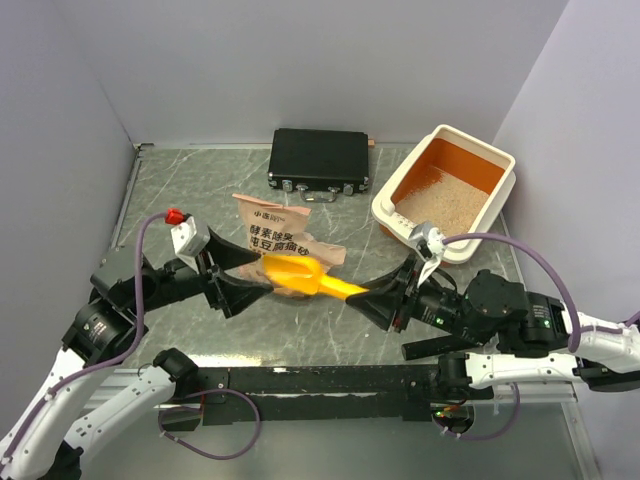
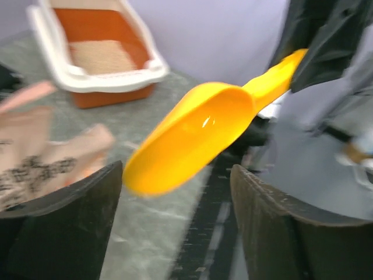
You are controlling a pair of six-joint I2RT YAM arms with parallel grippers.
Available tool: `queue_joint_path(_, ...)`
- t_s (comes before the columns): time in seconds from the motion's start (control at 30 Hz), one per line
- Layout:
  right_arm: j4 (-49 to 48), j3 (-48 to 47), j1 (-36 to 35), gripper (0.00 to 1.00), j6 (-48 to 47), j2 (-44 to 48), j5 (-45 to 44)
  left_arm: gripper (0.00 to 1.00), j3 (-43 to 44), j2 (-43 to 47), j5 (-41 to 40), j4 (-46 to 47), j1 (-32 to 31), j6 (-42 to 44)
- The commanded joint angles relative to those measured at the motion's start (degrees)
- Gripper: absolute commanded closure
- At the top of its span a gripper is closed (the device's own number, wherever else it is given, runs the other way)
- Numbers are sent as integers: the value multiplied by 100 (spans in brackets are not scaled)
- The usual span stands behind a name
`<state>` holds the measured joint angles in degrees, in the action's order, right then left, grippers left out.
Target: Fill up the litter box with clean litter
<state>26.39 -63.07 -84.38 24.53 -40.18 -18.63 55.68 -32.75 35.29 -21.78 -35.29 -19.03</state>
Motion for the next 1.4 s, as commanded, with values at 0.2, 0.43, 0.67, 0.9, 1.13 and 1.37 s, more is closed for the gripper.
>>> queue_joint_path(0.2, 2404, -996, 53, 100, 192, -297, -2363, 18, 654, -932, -2517, -37, -4, 2418)
queue_joint_path(0.43, 2731, -664, 71, 100, 271, 36, -2207, 14, 690, -1962, -2588, 341, -4, 4449)
queue_joint_path(0.67, 2643, -259, 79, 100, 236, 528, -1548, 12, 1453, -3034, -2676, -194, 31, 5514)
queue_joint_path(0.9, 2424, 303, 71, 100, 245, 1029, -993, 13, 2551, -4212, -2334, -1089, 206, 5823)
queue_joint_path(1.13, 2537, 348, 71, 100, 254, 1294, -949, 17, 3098, -4933, -1754, -2163, 250, 5638)
queue_joint_path(1.37, 2503, 418, 71, 100, 254, 1338, -905, 21, 3028, -5074, -1507, -2497, 268, 5524)
